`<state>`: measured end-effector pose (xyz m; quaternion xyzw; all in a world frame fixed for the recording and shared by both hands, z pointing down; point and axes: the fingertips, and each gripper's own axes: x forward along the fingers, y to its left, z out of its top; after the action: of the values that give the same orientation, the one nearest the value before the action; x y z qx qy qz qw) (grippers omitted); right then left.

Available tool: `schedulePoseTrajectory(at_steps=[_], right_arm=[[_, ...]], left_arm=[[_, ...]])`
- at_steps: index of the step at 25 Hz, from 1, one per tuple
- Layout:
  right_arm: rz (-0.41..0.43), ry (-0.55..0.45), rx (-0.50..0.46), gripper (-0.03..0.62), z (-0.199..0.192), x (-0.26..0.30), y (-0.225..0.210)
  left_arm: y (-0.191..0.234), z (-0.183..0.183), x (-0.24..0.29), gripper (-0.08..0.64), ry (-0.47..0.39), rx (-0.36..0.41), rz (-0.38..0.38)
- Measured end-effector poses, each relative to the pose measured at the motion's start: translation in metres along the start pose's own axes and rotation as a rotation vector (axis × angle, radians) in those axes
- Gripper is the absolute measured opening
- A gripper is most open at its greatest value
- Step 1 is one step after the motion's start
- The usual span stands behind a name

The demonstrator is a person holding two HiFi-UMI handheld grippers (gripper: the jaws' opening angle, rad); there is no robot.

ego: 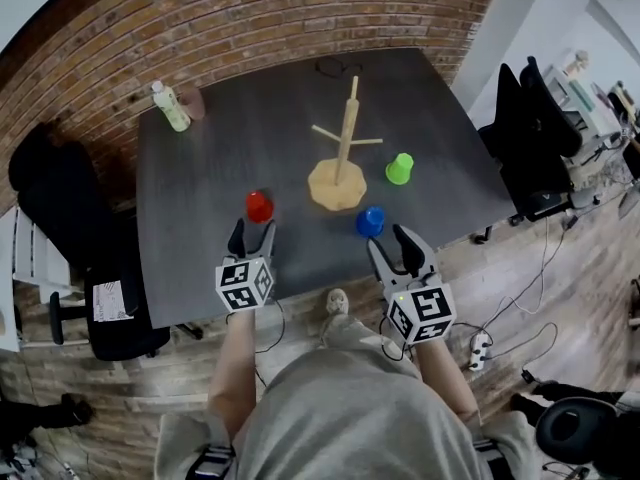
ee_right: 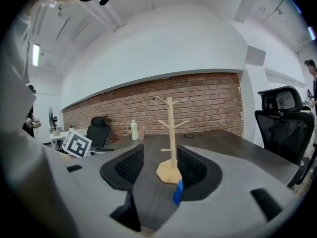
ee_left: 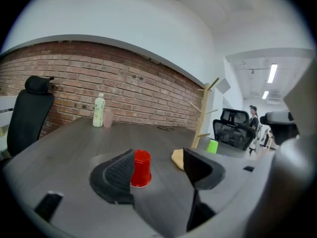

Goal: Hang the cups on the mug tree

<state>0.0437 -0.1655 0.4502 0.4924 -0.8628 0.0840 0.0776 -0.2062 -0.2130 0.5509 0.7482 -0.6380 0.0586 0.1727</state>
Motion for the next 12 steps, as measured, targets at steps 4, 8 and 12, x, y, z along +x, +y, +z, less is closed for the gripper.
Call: schedulePoseTrajectory(at_steps=[4,8,12], right_arm=[[0.005,0.007,0.009,0.207,0.003,0.021,-0.015],[0.015,0.014,0.005,0.207,0.006,0.040,-0.029],[0.025,0.022,0.003,0.207,0.008,0.054,-0.040]], left_arm=[[0.019,-0.014,0.033,0.284,0.053,-0.033,0.034],[0.034,-0.026,0.059,0.284,0.104,-0.014,0.075],[0.043,-0.038,0.076,0.284,0.157,-0.010,0.099]])
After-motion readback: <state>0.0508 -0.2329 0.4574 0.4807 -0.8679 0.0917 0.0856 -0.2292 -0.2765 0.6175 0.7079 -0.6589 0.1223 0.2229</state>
